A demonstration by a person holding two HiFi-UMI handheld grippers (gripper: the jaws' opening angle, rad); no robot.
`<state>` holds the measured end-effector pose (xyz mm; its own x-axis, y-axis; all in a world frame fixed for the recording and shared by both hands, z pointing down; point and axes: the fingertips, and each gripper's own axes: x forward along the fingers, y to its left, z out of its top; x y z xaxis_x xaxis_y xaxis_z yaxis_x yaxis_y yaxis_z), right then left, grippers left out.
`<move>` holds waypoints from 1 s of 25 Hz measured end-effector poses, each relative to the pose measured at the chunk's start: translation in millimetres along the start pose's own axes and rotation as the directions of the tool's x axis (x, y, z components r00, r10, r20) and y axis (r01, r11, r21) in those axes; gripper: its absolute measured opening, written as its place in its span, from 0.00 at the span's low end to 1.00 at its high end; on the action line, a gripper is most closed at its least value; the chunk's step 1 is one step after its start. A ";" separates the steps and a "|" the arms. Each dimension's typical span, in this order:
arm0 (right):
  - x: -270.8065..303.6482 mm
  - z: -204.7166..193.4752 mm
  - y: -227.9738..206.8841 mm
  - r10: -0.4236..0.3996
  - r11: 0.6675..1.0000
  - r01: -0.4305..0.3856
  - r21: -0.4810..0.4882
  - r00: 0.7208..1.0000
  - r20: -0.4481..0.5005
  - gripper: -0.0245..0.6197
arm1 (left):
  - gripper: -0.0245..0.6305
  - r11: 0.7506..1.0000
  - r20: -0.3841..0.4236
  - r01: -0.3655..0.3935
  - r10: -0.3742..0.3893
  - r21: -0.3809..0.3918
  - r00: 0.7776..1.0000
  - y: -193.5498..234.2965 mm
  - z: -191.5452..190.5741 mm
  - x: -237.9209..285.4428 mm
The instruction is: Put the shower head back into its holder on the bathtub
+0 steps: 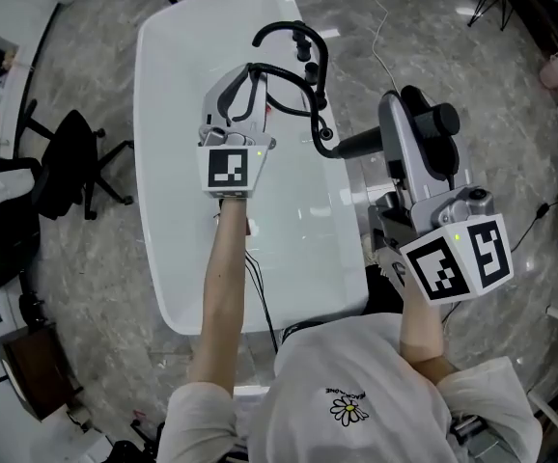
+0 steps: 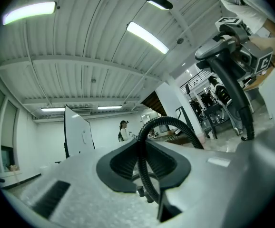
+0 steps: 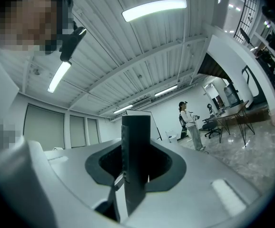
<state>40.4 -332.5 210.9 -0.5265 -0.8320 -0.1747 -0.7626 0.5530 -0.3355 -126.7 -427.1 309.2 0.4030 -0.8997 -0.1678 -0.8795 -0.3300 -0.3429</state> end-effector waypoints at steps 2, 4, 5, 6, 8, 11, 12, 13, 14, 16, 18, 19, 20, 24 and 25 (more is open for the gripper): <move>0.1 -4.1 -6.4 -0.013 1.000 0.013 -0.001 1.000 -0.014 0.20 | 0.11 0.999 -0.071 0.014 -0.017 -0.034 0.997 -7.9 -22.3 1.7; -2.3 -8.0 -16.7 -0.037 0.999 0.037 -0.008 0.999 -0.026 0.20 | 0.11 0.997 -0.113 0.036 -0.043 -0.061 0.993 -21.7 -43.7 6.5; -3.6 -8.9 -22.3 -0.051 0.999 0.051 -0.012 0.998 -0.028 0.20 | 0.11 0.996 -0.134 0.052 -0.061 -0.073 0.989 -30.1 -56.1 9.5; -4.7 -8.6 -27.9 -0.067 0.998 0.066 -0.017 0.997 -0.026 0.21 | 0.12 0.994 -0.155 0.069 -0.083 -0.089 0.984 -39.3 -69.3 12.6; -6.2 -4.6 -38.9 -0.101 0.994 0.100 -0.034 0.995 -0.009 0.20 | 0.14 0.982 -0.187 0.107 -0.135 -0.154 0.973 -61.5 -94.3 17.0; -6.8 0.5 -52.4 -0.137 0.988 0.138 -0.068 0.990 0.019 0.20 | 0.17 0.951 -0.202 0.161 -0.218 -0.264 0.955 -104.2 -126.1 13.2; -6.2 -0.1 -55.5 -0.141 0.987 0.142 -0.069 0.990 0.024 0.20 | 0.17 0.943 -0.216 0.177 -0.242 -0.282 0.946 -118.0 -136.5 9.5; -5.1 -1.7 -58.0 -0.141 0.988 0.143 -0.065 0.990 0.026 0.20 | 0.17 0.937 -0.233 0.187 -0.260 -0.295 0.937 -129.5 -146.6 5.8; -3.6 -4.4 -60.0 -0.142 0.988 0.143 -0.063 0.990 0.024 0.20 | 0.17 0.933 -0.249 0.191 -0.272 -0.306 0.930 -137.9 -155.1 2.5; -0.4 -12.9 -63.0 -0.150 0.985 0.150 -0.086 0.989 0.006 0.20 | 0.17 0.928 -0.265 0.179 -0.272 -0.327 0.925 -144.7 -166.7 -2.9; 2.4 -25.1 -65.6 -0.160 0.982 0.157 -0.106 0.987 -0.026 0.20 | 0.16 0.926 -0.274 0.148 -0.251 -0.347 0.928 -141.0 -175.4 -7.5; 3.9 -31.6 -67.3 -0.159 0.984 0.155 -0.092 0.986 -0.040 0.20 | 0.16 0.925 -0.279 0.131 -0.239 -0.356 0.930 -137.4 -179.9 -9.4; 5.5 -37.6 -69.6 -0.156 0.986 0.153 -0.065 0.987 -0.050 0.20 | 0.15 0.924 -0.286 0.115 -0.229 -0.364 0.931 -133.7 -184.4 -11.1; 13.2 -60.0 -83.1 -0.173 0.984 0.169 -0.051 0.981 -0.083 0.20 | 0.15 0.927 -0.320 0.070 -0.198 -0.370 0.926 -123.9 -201.8 -19.5; 16.0 -67.5 -86.6 -0.180 0.983 0.175 -0.063 0.979 -0.095 0.20 | 0.15 0.927 -0.329 0.061 -0.193 -0.370 0.924 -122.4 -206.6 -23.0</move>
<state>72.6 -390.7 299.7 -0.4139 -0.9101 -0.0228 -0.8651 0.4009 -0.3015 -80.6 -425.1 546.0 0.4588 -0.8621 0.2153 -0.8841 -0.4670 0.0142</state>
